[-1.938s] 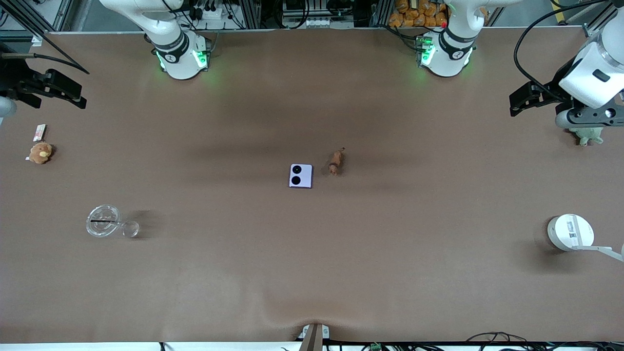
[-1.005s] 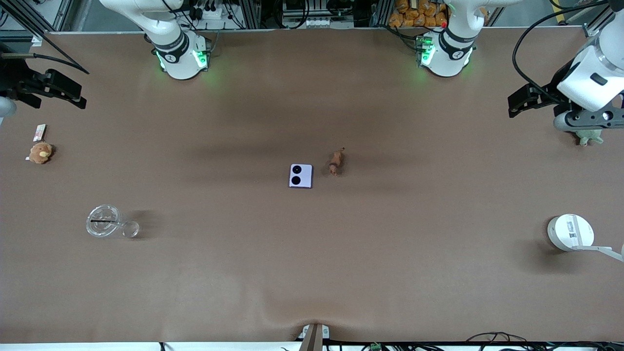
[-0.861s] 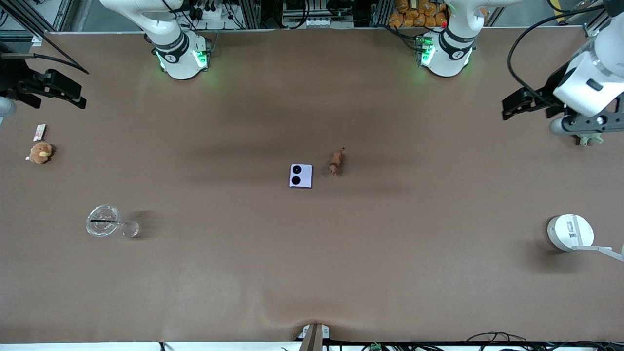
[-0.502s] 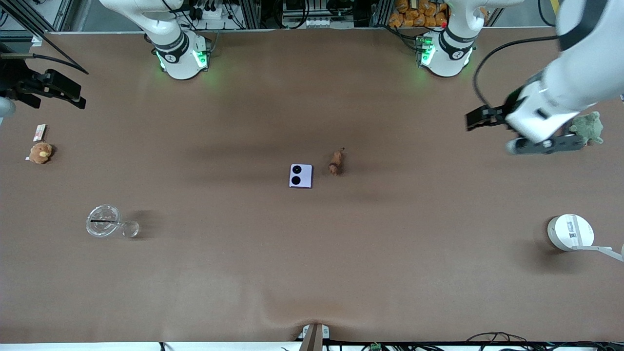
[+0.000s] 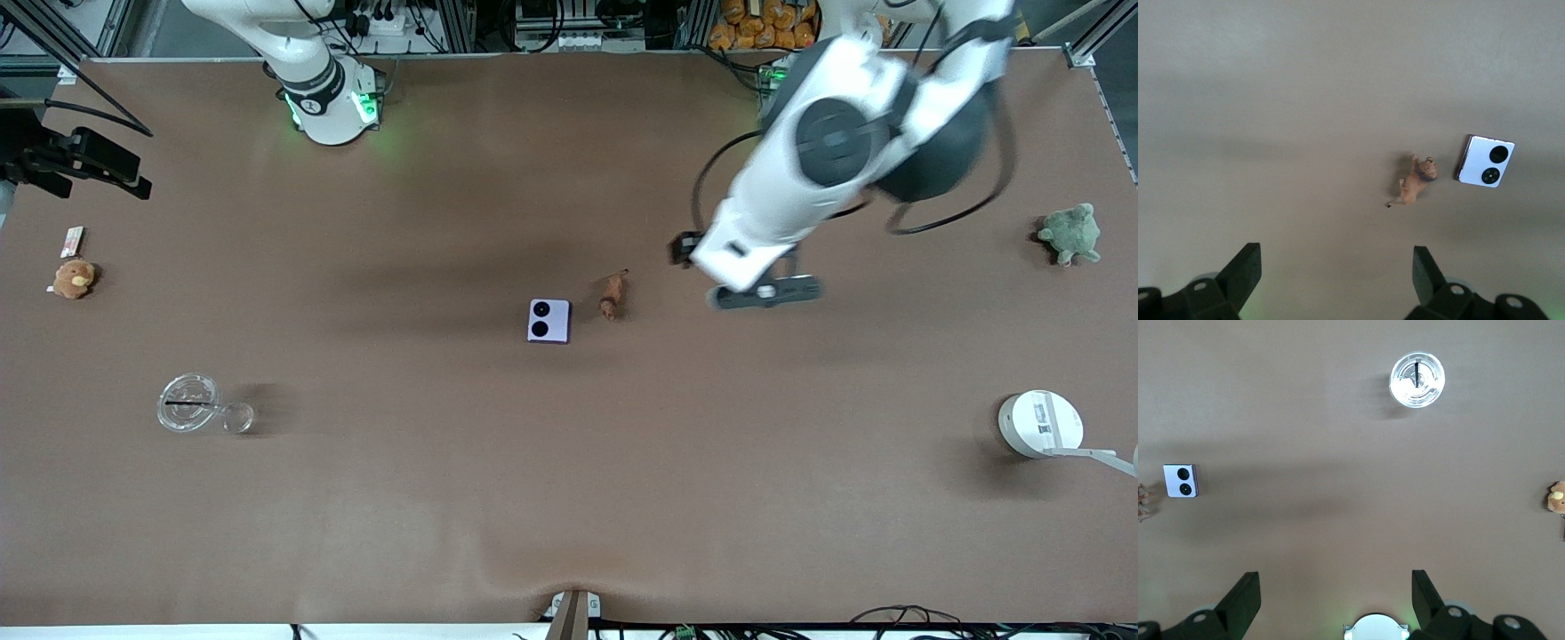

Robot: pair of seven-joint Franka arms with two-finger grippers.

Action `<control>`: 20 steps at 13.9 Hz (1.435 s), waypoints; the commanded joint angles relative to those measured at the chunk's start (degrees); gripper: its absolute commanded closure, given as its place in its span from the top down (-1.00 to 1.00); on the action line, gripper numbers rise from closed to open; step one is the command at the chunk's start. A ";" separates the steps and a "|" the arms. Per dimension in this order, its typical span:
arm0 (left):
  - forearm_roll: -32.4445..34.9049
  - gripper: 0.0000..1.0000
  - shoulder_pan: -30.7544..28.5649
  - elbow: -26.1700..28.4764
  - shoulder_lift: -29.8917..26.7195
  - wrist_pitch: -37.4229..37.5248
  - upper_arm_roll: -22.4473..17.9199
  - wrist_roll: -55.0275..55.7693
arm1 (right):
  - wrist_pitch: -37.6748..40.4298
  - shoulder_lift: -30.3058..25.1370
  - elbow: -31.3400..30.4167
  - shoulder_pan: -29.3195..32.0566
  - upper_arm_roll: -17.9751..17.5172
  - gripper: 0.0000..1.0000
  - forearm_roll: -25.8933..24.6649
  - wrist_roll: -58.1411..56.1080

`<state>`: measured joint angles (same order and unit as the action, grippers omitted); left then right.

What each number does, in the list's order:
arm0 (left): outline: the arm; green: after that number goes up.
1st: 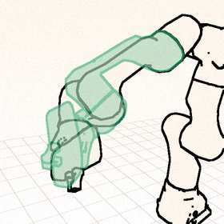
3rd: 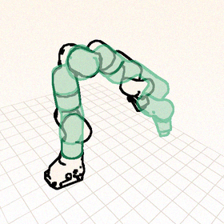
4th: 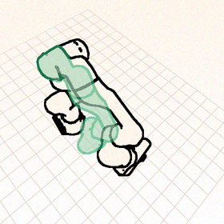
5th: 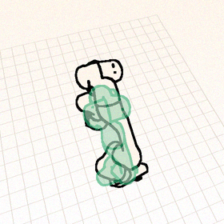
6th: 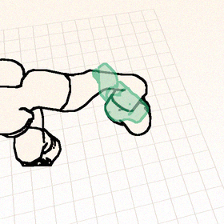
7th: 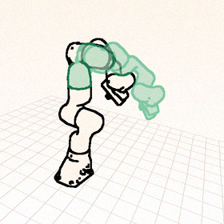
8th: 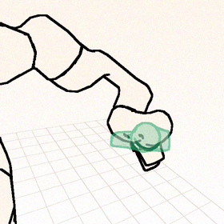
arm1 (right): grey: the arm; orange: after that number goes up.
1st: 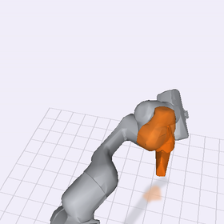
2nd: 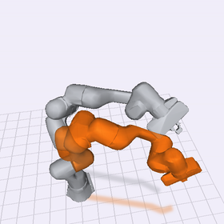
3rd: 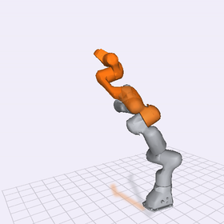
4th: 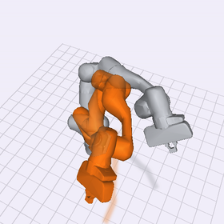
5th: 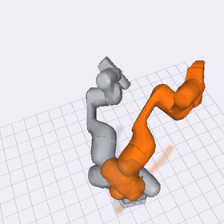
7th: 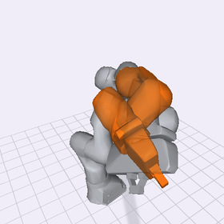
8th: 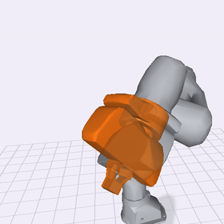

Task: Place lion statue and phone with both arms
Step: 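Reach the left gripper down to the brown lion statue beside the phone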

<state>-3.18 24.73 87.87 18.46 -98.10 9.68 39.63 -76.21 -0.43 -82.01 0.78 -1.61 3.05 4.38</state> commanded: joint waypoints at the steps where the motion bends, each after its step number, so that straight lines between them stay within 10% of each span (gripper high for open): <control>1: 3.35 1.00 4.52 -2.35 5.95 -3.83 -0.37 5.34 | 0.27 0.17 0.54 0.81 -0.32 1.00 0.99 -0.51; 8: 14.85 1.00 15.43 -2.17 19.32 -17.47 -0.46 17.22 | 0.09 1.84 0.80 0.54 -0.41 1.00 0.73 -0.51; 20: 15.40 1.00 15.00 -0.59 24.34 -19.15 -0.28 10.02 | -0.17 10.89 0.89 -1.73 -0.58 1.00 0.99 1.07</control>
<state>11.77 39.87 87.62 42.36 -116.84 9.28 50.38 -76.83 10.82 -81.81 0.35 -1.85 3.36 4.38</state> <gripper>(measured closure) 0.000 0.000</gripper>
